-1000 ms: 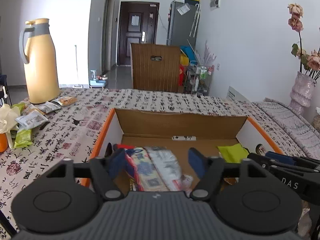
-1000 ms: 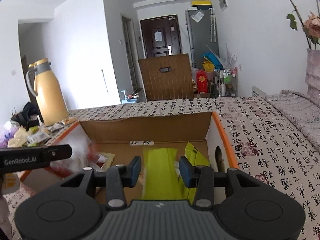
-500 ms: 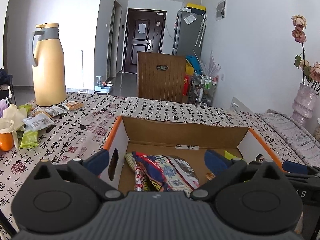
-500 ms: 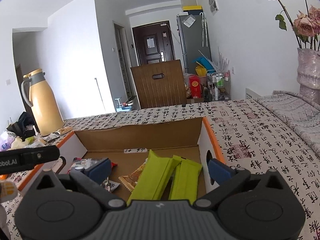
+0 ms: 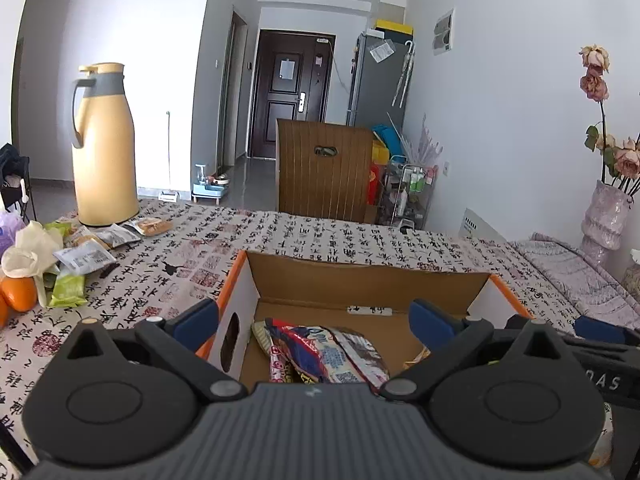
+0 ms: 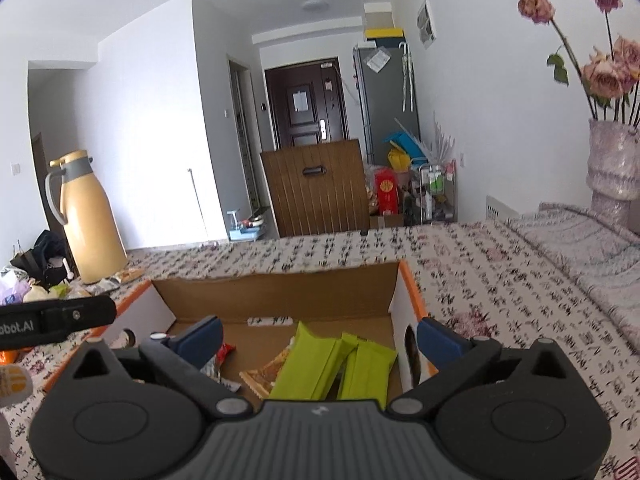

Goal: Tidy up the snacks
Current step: 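Withdraw both open tools from the box back to the snack pile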

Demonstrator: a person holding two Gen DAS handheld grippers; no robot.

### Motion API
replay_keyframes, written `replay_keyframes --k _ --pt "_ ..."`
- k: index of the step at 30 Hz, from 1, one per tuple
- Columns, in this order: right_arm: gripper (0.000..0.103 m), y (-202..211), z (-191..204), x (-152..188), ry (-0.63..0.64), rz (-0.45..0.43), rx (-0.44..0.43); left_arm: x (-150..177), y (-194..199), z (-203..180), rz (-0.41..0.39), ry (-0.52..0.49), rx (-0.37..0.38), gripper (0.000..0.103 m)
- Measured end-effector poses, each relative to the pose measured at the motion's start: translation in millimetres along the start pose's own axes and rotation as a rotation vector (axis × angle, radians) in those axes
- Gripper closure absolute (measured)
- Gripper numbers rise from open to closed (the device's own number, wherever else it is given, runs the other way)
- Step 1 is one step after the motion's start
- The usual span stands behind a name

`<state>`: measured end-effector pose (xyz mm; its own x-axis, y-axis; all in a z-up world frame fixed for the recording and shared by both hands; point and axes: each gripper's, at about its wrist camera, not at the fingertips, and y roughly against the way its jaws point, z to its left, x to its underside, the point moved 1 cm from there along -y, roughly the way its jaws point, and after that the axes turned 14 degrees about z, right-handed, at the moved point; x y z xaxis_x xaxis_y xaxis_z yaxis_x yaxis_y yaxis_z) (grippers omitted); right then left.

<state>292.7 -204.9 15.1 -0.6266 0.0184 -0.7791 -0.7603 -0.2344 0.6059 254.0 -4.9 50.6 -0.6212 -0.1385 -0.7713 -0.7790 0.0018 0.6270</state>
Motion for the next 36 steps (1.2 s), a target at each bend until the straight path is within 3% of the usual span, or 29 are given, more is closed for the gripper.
replay_keyframes --k 23,36 --pt "0.0 90.4 -6.1 45.3 -0.008 -0.025 0.032 45.5 81.2 7.6 -0.04 -0.033 -0.009 0.0" --pt "0.0 108.5 -9.9 91.8 -0.015 0.029 0.064 90.9 90.4 37.0 0.007 -0.04 0.002 0.0"
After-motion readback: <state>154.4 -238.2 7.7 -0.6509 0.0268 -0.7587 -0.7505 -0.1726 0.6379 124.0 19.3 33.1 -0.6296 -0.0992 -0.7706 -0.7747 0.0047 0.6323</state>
